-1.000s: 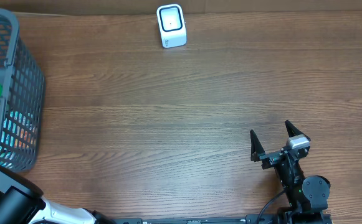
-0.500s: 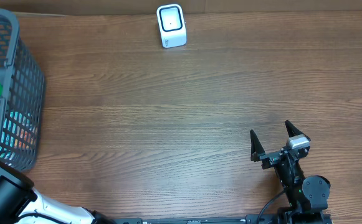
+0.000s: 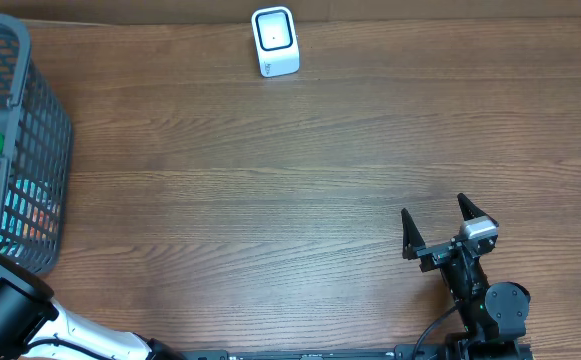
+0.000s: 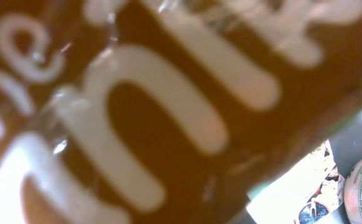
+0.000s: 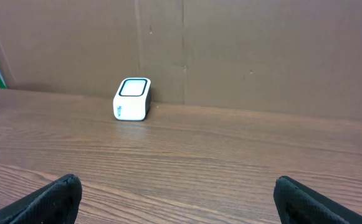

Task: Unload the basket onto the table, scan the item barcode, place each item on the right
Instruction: 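Grasp the white-and-brown snack bag with the left gripper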

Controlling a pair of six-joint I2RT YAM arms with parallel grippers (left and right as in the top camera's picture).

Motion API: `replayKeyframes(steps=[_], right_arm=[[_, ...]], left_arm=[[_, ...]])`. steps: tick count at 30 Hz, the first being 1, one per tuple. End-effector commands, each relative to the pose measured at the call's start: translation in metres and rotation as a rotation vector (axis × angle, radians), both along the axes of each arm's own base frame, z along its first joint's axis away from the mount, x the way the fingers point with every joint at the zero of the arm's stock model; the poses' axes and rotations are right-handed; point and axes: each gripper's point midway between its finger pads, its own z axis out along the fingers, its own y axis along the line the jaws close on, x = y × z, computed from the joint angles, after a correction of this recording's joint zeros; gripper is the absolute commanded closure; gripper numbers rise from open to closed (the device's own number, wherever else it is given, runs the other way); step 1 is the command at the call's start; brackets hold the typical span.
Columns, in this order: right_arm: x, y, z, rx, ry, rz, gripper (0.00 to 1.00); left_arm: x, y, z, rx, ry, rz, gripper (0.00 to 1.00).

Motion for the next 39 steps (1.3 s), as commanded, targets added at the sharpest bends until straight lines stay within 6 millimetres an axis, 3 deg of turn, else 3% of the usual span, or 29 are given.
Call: replayKeyframes(steps=[1, 6, 14, 17, 23, 26, 29, 32, 39], right_arm=[[0.0, 0.0, -0.001, 0.005, -0.006, 0.0, 0.0], [0.0, 0.0, -0.001, 0.005, -0.006, 0.0, 0.0], [0.0, 0.0, -0.001, 0.005, -0.006, 0.0, 0.0], [0.0, 0.0, -0.001, 0.005, -0.006, 0.0, 0.0], [0.0, 0.0, -0.001, 0.005, -0.006, 0.0, 0.0], [0.0, 0.0, -0.001, 0.005, -0.006, 0.0, 0.0], [0.0, 0.0, -0.001, 0.005, -0.006, 0.0, 0.0], [0.0, 0.0, -0.001, 0.005, -0.006, 0.0, 0.0], [0.0, 0.0, -0.001, 0.005, -0.006, 0.0, 0.0]], left_arm=[[0.002, -0.007, 0.002, -0.005, 0.016, -0.017, 0.96], [0.008, -0.01, 0.063, 0.086, -0.059, -0.029, 0.96], [-0.001, -0.036, 0.188, 0.213, -0.287, 0.002, 0.96], [-0.005, -0.052, 0.22, 0.221, -0.37, -0.01, 0.96], [-0.004, -0.084, 0.263, 0.193, -0.518, -0.066, 0.96], [-0.005, -0.089, 0.266, 0.186, -0.524, -0.077, 0.95], [-0.004, -0.088, 0.25, 0.173, -0.461, -0.099, 0.62], [-0.003, -0.079, 0.226, 0.162, -0.378, -0.105, 0.46], [0.004, -0.052, 0.155, 0.095, -0.229, -0.076, 0.33]])
